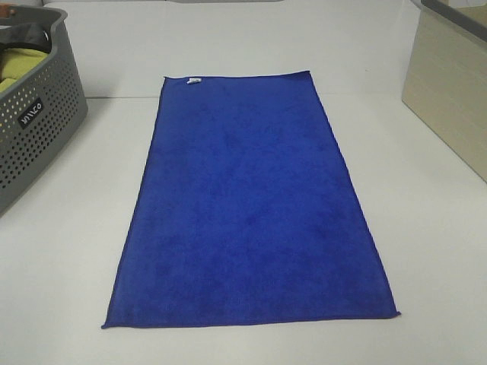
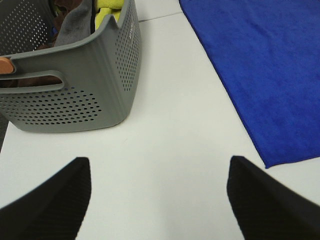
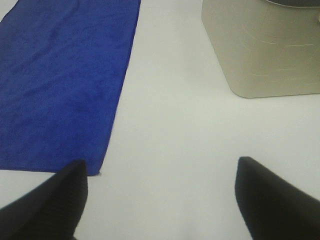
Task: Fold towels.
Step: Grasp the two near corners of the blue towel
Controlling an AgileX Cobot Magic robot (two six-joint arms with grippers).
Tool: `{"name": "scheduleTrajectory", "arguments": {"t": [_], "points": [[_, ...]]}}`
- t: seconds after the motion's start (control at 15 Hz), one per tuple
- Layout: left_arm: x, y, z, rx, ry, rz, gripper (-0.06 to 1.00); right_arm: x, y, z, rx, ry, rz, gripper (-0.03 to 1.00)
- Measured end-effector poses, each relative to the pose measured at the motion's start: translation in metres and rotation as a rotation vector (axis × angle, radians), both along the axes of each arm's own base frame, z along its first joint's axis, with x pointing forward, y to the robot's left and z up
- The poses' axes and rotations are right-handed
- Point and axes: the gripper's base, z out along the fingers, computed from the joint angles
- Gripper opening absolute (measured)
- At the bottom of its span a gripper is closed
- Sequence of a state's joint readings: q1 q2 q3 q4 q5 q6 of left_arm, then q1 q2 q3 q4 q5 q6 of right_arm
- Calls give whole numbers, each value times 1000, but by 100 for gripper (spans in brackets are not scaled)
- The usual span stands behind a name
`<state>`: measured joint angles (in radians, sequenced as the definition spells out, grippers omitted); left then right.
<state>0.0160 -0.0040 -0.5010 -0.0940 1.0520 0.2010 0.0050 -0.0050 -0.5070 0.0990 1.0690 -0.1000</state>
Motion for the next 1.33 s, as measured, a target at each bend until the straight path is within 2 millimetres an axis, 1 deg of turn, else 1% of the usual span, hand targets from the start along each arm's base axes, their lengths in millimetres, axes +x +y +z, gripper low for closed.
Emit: {"name": "scheduleTrajectory", "arguments": {"t": [1.33], "points": [[0,0,0,0,0,0,72,0,0,0,0,0,0,77]]}}
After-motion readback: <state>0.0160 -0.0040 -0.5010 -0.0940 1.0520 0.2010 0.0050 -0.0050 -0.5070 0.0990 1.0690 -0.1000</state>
